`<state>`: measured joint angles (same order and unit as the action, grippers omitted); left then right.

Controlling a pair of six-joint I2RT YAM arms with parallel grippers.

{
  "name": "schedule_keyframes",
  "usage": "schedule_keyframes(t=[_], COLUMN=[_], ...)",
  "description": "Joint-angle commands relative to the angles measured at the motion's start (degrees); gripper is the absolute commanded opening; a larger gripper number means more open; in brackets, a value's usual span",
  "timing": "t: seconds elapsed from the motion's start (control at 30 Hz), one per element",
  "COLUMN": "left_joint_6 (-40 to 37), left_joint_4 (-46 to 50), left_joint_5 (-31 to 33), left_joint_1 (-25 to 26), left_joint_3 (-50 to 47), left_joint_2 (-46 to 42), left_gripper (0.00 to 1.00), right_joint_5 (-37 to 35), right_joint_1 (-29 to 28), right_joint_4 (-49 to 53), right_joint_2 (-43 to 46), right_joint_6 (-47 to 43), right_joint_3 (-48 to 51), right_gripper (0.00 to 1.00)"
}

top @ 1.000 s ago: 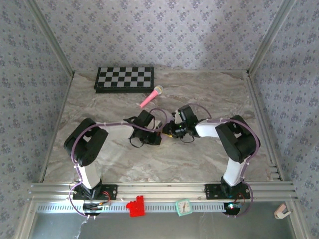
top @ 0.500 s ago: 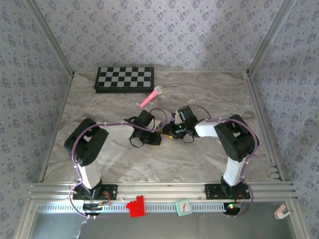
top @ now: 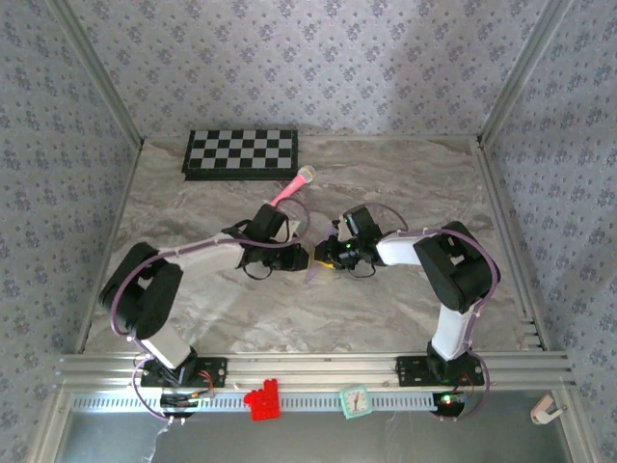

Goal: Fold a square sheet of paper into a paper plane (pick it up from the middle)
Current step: Fold the wing for the fifth time at the center of the table.

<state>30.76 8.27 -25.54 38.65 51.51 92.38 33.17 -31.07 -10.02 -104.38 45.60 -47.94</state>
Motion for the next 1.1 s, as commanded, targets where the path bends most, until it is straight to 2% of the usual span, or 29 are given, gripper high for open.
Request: schedule_keyframes(t=[0.0, 0.2, 0.63, 1.07], left_joint_6=[5.15, 6.6, 5.15, 4.8], left_joint_4=[-5.09, -6.42, -0.5, 2.41], left_joint_5=[-4.75, -9.9, -9.35, -7.46], left_joint_1=[0.02, 0.25, 0.45, 0.52], left_joint_3=[-0.83, 1.93, 6.41, 6.55], left_joint_2=[0.43, 5.93, 12.09, 14.05], left_gripper=[0.15, 0.07, 0.02, 0.0], right_joint_5=[-2.76, -3.29, -3.81, -4.19], right_joint_1=[-0.22, -0.14, 0.08, 0.05], right_joint_4=[5.21, 6.74, 9.38, 10.02], right_joint_2=[-1.53, -1.75, -1.62, -2.23], right_joint_6=[0.04, 0.48, 0.36, 0.84], right_joint_3=[-0.18, -0.92, -2.02, -2.42], right_gripper=[0.26, 0.25, 0.23, 0.2])
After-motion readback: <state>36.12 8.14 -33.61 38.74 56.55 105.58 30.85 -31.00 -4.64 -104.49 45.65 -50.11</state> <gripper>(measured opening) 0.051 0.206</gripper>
